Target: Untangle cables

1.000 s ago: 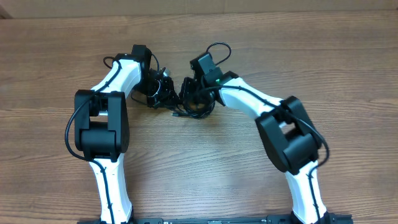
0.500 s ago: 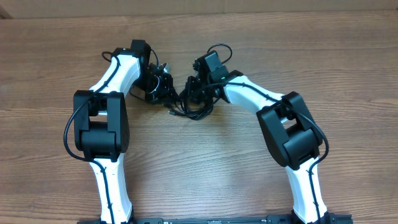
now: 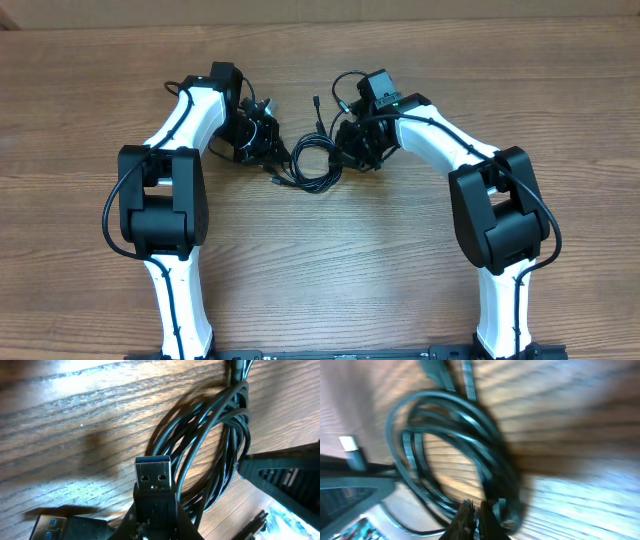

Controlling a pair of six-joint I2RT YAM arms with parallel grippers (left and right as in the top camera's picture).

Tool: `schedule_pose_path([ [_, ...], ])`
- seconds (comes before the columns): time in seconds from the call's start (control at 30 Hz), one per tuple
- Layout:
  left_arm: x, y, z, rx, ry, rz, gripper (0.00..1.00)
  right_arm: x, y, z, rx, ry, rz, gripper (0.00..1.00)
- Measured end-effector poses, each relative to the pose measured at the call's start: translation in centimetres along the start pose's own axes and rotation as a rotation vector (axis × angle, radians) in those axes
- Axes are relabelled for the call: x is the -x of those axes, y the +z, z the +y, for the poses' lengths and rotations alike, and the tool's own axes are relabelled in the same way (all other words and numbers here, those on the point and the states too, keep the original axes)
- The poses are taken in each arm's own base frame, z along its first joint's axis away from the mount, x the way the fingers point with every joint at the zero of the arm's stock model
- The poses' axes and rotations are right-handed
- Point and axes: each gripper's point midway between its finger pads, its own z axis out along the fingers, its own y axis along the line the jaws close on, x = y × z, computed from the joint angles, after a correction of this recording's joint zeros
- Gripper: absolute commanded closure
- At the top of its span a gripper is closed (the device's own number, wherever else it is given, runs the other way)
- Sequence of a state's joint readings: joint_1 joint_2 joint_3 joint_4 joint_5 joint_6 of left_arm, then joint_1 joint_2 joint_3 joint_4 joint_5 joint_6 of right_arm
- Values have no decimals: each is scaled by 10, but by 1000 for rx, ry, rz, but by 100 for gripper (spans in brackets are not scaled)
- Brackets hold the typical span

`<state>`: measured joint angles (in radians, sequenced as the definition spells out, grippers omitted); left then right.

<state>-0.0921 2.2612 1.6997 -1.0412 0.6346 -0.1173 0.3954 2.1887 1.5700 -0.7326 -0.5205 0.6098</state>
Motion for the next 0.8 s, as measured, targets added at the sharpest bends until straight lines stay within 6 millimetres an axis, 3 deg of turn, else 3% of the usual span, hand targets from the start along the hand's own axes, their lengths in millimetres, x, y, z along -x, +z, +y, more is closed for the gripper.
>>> schedule_pose_path([
  [0.2, -1, 1, -13, 3, 74, 11, 96, -6, -1, -20, -98, 27, 8, 94],
  [0.47, -7, 12, -30, 58, 158, 35, 95, -8, -1, -24, -123, 12, 8, 94],
  [0.8, -10, 19, -35, 173, 218, 47, 92, -7, -1, -26, -132, 6, 3, 94],
])
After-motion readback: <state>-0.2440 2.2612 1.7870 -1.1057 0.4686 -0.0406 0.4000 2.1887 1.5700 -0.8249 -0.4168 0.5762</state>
